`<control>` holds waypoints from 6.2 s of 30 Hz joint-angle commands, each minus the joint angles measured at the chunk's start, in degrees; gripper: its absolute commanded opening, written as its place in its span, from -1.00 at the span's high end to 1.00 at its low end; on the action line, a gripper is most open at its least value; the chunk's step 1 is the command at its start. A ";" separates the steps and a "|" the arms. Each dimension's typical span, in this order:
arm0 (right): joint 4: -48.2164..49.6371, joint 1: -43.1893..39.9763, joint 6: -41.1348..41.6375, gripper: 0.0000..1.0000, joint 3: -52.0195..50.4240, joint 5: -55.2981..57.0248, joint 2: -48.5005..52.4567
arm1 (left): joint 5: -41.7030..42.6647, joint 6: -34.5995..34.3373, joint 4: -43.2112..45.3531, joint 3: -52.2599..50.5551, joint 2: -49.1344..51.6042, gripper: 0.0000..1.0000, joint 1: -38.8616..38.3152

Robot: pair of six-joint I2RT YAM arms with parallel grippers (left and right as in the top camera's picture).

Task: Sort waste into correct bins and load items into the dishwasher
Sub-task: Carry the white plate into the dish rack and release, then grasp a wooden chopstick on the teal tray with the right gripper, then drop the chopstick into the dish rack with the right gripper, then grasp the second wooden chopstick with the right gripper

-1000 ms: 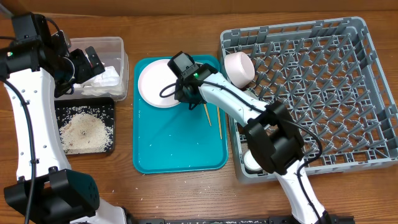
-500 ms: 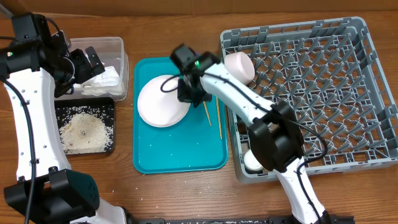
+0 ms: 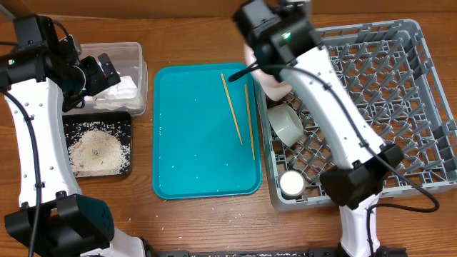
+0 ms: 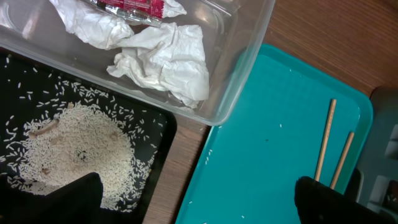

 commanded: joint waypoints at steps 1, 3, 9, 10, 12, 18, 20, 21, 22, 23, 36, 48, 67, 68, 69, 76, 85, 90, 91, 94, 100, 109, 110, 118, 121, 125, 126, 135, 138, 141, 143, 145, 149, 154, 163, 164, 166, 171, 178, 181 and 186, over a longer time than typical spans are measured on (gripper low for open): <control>-1.51 -4.17 0.11 0.92 0.76 14.47 -0.59 | -0.42 0.70 0.00 1.20 -0.81 -1.00 0.00; -0.96 -6.38 0.11 0.92 0.70 15.85 -0.46 | -0.42 0.70 0.00 1.20 -0.81 -1.00 0.00; 5.35 -10.54 -6.51 0.92 -2.14 16.31 0.94 | -0.42 0.72 0.00 1.20 -0.81 -1.00 0.00; 6.05 -10.54 -6.49 0.92 -3.67 16.31 0.94 | -0.42 0.70 0.00 1.20 -0.81 -1.00 0.00; 7.43 -10.01 -6.49 0.92 -6.84 15.26 0.94 | -0.42 0.70 0.00 1.20 -0.81 -1.00 0.00; 12.41 -8.44 -6.45 0.92 -16.65 13.38 0.94 | -0.42 0.70 0.00 1.20 -0.81 -0.99 0.00; 14.34 -8.07 -6.40 0.92 -19.30 11.82 0.94 | -0.42 0.70 0.00 1.20 -0.81 -1.00 0.00; 14.60 -7.96 -6.23 0.92 -19.85 11.32 0.94 | -0.42 0.70 0.00 1.20 -0.81 -1.00 0.00; 15.39 -7.87 -6.23 0.92 -20.63 10.51 0.94 | -0.42 0.70 0.00 1.20 -0.81 -1.00 0.00; 15.65 -7.82 -6.23 0.92 -20.87 9.99 0.94 | -0.42 0.70 0.00 1.20 -0.81 -1.00 0.00; 14.34 -7.82 -5.84 -1.00 -11.26 -14.73 -2.38 | -0.42 0.70 0.00 1.20 -0.81 -1.00 0.00; 20.74 -3.04 -7.82 -0.79 -7.72 -49.09 -1.68 | -0.42 0.70 0.00 1.20 -0.81 -0.99 0.00; 19.80 6.43 -7.10 -0.43 -8.04 -51.34 20.79 | -0.42 0.70 0.00 1.20 -0.81 -1.00 0.00; 19.78 6.27 -7.10 -0.41 -8.04 -52.00 21.53 | -0.42 0.70 0.00 1.20 -0.81 -1.00 0.00; 19.76 6.19 -7.13 -0.38 -8.04 -52.52 22.27 | -0.42 0.72 0.00 1.20 -0.81 -1.00 0.00; 19.58 6.21 -7.13 -0.01 -8.31 -55.80 23.85 | -0.42 0.70 0.00 1.20 -0.81 -0.99 0.00; 17.84 6.95 -7.13 0.92 -8.28 -59.25 24.09 | -0.42 0.72 0.00 1.20 -0.81 -0.99 0.00; 13.90 5.53 -11.02 0.92 -5.49 -67.01 23.04 | -0.42 0.70 0.00 1.20 -0.81 -1.00 0.00; 13.14 5.25 -11.02 0.92 -4.68 -66.71 22.49 | -0.42 0.72 0.00 1.20 -0.81 -0.99 0.00; 9.64 4.79 -12.07 0.92 -1.42 -62.07 16.31 | -0.42 0.70 0.00 1.20 -0.81 -0.99 0.00; 3.15 4.70 -11.65 0.92 -0.61 -50.77 0.39 | -0.42 0.70 0.00 1.20 -0.81 -1.00 0.00; -1.53 1.70 -9.92 0.92 -7.50 -44.52 -17.22 | -0.42 0.70 0.00 1.20 -0.81 -1.00 0.00; -1.55 0.11 -9.90 0.92 -12.37 -43.34 -18.95 | -0.42 0.70 0.00 1.20 -0.81 -1.00 0.00; 2.67 -12.22 -16.48 0.92 -38.53 -39.85 -21.38 | -0.42 0.70 0.00 1.20 -0.81 -1.00 0.00; 5.57 -13.35 -18.27 0.92 -43.85 -39.80 -21.38 | -0.42 0.72 0.00 1.20 -0.81 -1.00 0.00; 8.72 -14.34 -18.32 0.92 -47.76 -39.80 -21.38 | -0.42 0.70 0.00 1.20 -0.81 -1.00 0.00; 9.01 -14.38 -18.32 0.92 -47.89 -39.80 -21.38 | -0.42 0.72 0.00 1.20 -0.81 -1.00 0.00; 11.02 -14.36 -17.62 0.26 -46.80 -41.55 -21.38 | -0.42 0.70 0.00 1.20 -0.81 -1.00 0.00; 11.04 -14.03 -17.66 0.25 -42.16 -45.92 -21.38 | -0.42 0.72 0.00 1.20 -0.81 -1.00 0.00; 12.31 -11.23 -17.90 0.26 -34.67 -52.22 -21.38 | -0.42 0.70 0.00 1.20 -0.81 -1.00 0.00; 15.72 -6.91 -17.86 0.25 -31.98 -54.07 -21.38 | -0.42 0.72 0.00 1.20 -0.81 -1.00 0.00; 20.09 -2.01 -17.62 0.24 -31.87 -53.96 -21.09 | -0.42 0.72 0.00 1.20 -0.81 -1.00 0.00; 26.21 8.59 -13.25 0.19 -31.93 -45.59 -16.24 | -0.42 0.70 0.00 1.20 -0.81 -1.00 0.00; 28.44 12.28 -10.36 0.18 -31.93 -41.03 -7.30 | -0.42 0.72 0.00 1.20 -0.81 -1.00 0.00; 29.53 10.19 -10.29 0.11 -31.98 -39.50 3.96 | -0.42 0.70 0.00 1.20 -0.81 -1.00 0.00; 29.62 10.03 -10.29 0.10 -31.98 -39.47 4.39 | -0.42 0.70 0.00 1.20 -0.81 -1.00 0.00; 29.73 9.57 -10.29 0.06 -32.09 -39.47 5.42 | -0.42 0.70 0.00 1.20 -0.81 -1.00 0.00; 29.73 7.63 -12.24 0.04 -32.28 -40.85 8.85 | -0.42 0.70 0.00 1.20 -0.81 -1.00 0.00; 29.94 6.78 -13.81 -0.02 -32.28 -42.34 9.99 | -0.42 0.70 0.00 1.20 -0.81 -1.00 0.00; 29.62 6.64 -16.11 -0.03 -32.28 -45.20 10.75 | -0.42 0.70 0.00 1.20 -0.81 -1.00 0.00; 26.67 6.60 -18.62 -0.03 -32.28 -49.29 12.04 | -0.42 0.70 0.00 1.20 -0.81 -1.00 0.00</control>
